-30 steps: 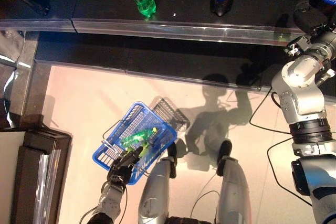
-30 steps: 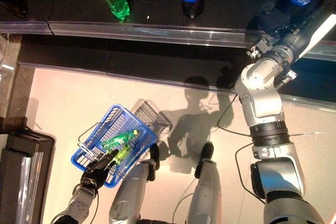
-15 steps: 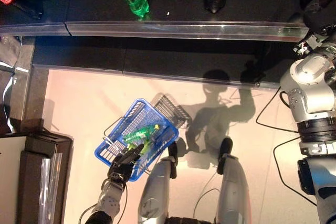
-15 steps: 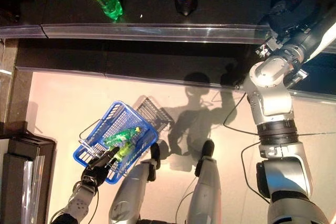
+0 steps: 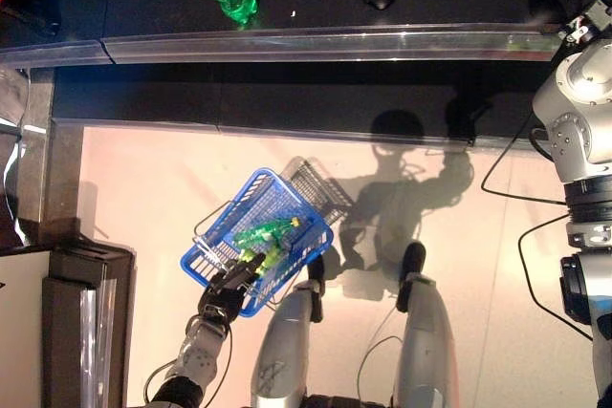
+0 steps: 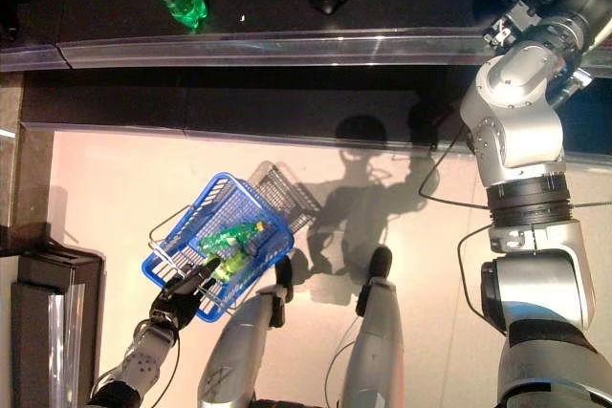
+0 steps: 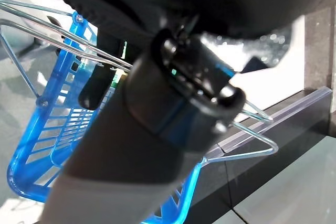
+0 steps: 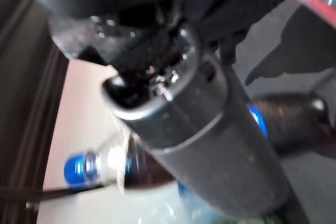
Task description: Pick up the drink and place into the basket.
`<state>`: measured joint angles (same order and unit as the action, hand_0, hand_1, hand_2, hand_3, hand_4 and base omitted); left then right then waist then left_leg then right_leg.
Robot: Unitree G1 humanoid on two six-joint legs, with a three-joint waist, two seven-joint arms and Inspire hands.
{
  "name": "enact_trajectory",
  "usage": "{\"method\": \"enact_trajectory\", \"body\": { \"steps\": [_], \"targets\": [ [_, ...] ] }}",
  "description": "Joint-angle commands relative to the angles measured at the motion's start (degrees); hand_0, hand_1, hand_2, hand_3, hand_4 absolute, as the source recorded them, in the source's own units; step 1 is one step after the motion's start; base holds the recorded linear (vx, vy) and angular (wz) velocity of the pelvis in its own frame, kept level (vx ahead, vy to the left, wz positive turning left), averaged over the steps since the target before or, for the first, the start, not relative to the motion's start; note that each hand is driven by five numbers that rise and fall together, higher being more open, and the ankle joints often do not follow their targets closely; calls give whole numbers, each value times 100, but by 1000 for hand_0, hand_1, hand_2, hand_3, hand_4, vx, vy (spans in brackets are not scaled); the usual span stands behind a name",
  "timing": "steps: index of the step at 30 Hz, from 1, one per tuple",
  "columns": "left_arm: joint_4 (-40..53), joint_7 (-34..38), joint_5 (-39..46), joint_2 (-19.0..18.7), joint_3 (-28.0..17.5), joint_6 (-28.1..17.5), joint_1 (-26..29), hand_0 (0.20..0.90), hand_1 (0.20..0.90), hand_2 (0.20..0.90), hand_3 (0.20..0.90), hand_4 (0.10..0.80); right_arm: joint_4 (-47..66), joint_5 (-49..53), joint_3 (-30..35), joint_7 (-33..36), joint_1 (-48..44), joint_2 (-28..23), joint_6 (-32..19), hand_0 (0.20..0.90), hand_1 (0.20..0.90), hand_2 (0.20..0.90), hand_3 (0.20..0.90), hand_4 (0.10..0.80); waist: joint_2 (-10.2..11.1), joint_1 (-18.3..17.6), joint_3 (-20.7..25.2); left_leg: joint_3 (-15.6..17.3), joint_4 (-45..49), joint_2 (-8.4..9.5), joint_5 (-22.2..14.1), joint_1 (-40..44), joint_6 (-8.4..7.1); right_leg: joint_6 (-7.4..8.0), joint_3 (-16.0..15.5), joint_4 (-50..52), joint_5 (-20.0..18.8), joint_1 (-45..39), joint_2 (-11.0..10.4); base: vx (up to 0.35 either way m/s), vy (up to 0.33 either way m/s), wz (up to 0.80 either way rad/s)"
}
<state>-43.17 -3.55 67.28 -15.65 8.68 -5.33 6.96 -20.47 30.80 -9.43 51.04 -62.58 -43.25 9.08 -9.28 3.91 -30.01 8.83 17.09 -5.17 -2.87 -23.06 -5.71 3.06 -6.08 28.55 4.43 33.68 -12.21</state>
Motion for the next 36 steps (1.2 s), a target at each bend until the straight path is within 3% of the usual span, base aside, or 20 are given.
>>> {"method": "enact_trajectory", "body": {
  "steps": [1,8,22,23,24,25,26,36],
  "targets": [
    [883,-446,243,-304,214,-350,-668,300,300,300,200,100,417,422,-229,-251,-1078,-820,-743,900,900,900,900,800,-235,19,21,-300,84,-32,879,-360,171,-275,-275,-360,-28,-329,-28,0,0,0],
    [924,-471,282,-353,164,-307,-721,300,300,300,200,100,262,989,-270,-589,-1256,-740,-555,900,900,900,900,800,-281,105,21,-306,-259,28,897,-296,187,-245,-338,-426,-51,-267,-41,-8,-1,6],
    [914,-636,274,-364,203,-318,-723,300,300,300,200,100,-823,802,-569,-1048,-1565,-918,-280,900,900,900,900,800,-320,172,21,-296,-326,82,812,-282,214,-224,-395,-427,-64,-215,-92,-5,-2,2],
    [919,-618,276,-368,208,-311,-709,300,300,300,200,100,-926,795,-626,-1053,-1623,-946,-259,773,773,773,752,652,-320,177,21,-295,-328,83,811,-282,213,-220,-401,-427,-62,-213,-98,-10,3,3],
    [920,-618,275,-382,206,-304,-703,300,300,300,200,100,-1029,785,-683,-1059,-1685,-977,-241,556,556,556,499,399,-318,186,21,-294,-335,89,806,-284,215,-218,-409,-432,-63,-212,-99,0,0,0],
    [919,-620,277,-384,203,-302,-702,300,300,300,200,100,-1061,788,-702,-1065,-1707,-988,-242,467,467,467,395,295,-318,187,21,-294,-332,90,805,-290,215,-218,-411,-430,-63,-207,-100,-10,-10,4],
    [912,-636,287,-404,202,-304,-706,300,300,300,200,100,-1157,783,-759,-1082,-1760,-1026,-247,300,300,300,200,100,-311,198,21,-300,-325,91,797,-306,219,-218,-419,-427,-65,-198,-101,0,0,0],
    [984,-625,371,-500,232,-305,-710,300,300,300,200,100,-1444,812,-932,-1105,-1868,-1055,-305,300,300,300,200,100,-274,265,21,-320,-333,101,716,-389,249,-216,-480,-433,-69,-145,-92,0,0,0]
  ]
}}
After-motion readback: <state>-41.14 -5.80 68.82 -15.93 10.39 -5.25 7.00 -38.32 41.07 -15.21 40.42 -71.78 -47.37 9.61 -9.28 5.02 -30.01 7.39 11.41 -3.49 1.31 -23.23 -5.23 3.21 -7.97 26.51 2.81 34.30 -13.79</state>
